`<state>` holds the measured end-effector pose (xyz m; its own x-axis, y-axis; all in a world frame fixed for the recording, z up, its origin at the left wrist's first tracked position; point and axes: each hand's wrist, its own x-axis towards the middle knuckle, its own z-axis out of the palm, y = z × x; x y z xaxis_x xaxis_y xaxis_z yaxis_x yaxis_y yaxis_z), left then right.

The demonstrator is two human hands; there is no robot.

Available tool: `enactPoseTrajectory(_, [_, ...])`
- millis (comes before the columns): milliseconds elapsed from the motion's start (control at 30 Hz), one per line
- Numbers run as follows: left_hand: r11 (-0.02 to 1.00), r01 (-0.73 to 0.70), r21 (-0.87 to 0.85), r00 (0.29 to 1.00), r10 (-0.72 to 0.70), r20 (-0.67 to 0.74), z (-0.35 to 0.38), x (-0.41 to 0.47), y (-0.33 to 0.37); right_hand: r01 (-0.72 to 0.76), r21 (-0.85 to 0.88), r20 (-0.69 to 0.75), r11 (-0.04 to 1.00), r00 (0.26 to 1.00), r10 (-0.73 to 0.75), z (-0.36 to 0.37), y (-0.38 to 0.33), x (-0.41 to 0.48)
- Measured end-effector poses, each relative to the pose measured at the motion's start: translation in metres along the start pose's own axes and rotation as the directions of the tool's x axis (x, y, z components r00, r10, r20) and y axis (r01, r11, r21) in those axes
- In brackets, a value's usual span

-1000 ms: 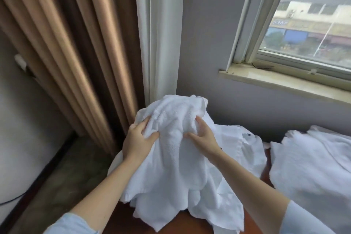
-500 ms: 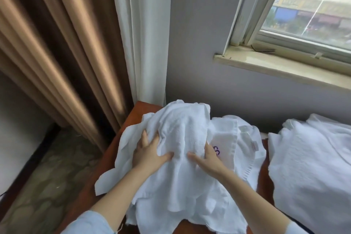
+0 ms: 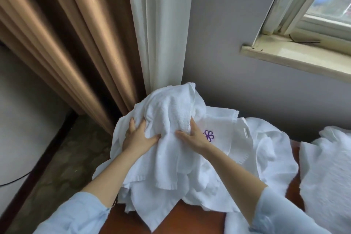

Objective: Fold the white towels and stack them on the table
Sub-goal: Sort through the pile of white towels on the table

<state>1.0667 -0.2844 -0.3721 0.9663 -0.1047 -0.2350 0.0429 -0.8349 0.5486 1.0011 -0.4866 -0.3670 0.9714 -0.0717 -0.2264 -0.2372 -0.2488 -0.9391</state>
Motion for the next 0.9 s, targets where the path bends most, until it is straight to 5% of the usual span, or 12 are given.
enactPoseTrajectory(267, [0.978, 0.088, 0.188, 0.993, -0.101, 0.064, 0.005, -0.016, 0.005, -0.048, -0.071, -0.059, 0.996, 0.997, 0.044, -0.002, 0.000, -0.003])
enactPoseTrajectory(467, [0.985, 0.041, 0.169, 0.998, -0.050, 0.049, 0.007, -0.054, 0.022, -0.092, -0.482, -0.074, 0.871, 0.995, 0.064, -0.007, -0.005, -0.043])
enactPoseTrajectory(667, [0.962, -0.127, 0.240, 0.983, 0.089, 0.162, 0.017, -0.103, 0.052, -0.065, -0.737, -0.038, 0.672, 0.998, 0.055, -0.039, -0.005, -0.107])
enactPoseTrajectory(900, [0.875, -0.426, 0.228, 0.881, 0.344, 0.326, 0.047, -0.162, 0.124, -0.191, -0.762, -0.217, 0.619, 0.976, 0.034, -0.106, 0.008, -0.197])
